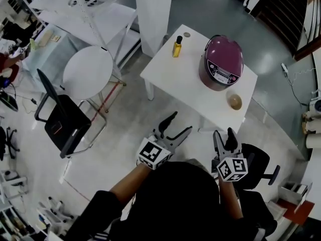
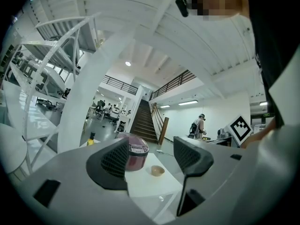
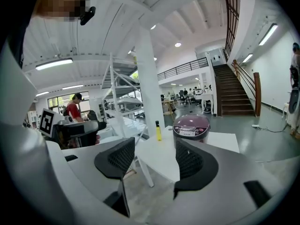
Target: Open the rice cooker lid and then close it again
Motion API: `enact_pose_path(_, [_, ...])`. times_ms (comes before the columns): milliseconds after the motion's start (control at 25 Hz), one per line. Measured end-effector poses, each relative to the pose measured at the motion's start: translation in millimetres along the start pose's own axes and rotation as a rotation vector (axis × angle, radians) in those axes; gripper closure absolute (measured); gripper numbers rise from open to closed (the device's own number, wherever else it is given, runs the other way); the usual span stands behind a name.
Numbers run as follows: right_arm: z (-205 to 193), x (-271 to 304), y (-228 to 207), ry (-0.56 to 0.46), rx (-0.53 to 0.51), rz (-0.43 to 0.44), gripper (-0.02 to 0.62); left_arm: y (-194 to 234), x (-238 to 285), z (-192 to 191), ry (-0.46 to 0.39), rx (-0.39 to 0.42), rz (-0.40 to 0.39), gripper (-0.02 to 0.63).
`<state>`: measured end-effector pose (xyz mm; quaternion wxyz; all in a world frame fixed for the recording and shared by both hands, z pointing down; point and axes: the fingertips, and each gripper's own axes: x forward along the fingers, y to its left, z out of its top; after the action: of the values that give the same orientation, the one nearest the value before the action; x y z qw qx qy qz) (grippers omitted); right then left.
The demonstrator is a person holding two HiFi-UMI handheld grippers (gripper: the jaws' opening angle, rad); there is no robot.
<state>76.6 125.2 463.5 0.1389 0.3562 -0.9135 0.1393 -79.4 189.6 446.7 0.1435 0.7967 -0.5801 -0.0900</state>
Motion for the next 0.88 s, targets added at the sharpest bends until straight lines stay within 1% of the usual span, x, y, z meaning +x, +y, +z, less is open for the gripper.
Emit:
enact_pose_path(160, [-9, 3, -12, 0.030, 0.004, -0.020, 0.351, 8, 13, 1, -0.003, -0.014, -0.007, 0.331])
enact_pose_path(240, [-10, 7, -19, 0.032, 0.014, -0.026, 0.351, 11, 21, -1, 0.000, -0.026, -0.004, 0.331])
enact_pose_path(360, [-8, 16, -29, 0.023, 0.021, -0.023, 0.351, 15, 33, -5, -0.008, -0.021, -0.004, 0.331])
enact_pose_path(560, [-1, 47, -55, 0.005, 0.029, 0.013, 0.351, 17, 69, -4, 0.017, -0.005, 0.012, 0.331])
enact_pose_path(680, [15, 74, -76, -0.008, 0.044, 0.042, 0.351, 22, 98, 2, 0.031, 0.001, 0.017, 0.330])
enact_pose_path(760, [27, 89, -87, -0.019, 0.053, 0.070, 0.351, 24, 117, 10, 0.029, 0.003, 0.004, 0.331])
enact_pose_path(880, [37, 107, -100, -0.025, 0.060, 0.103, 0.351, 30, 144, 19, 0.035, 0.031, -0.001, 0.331])
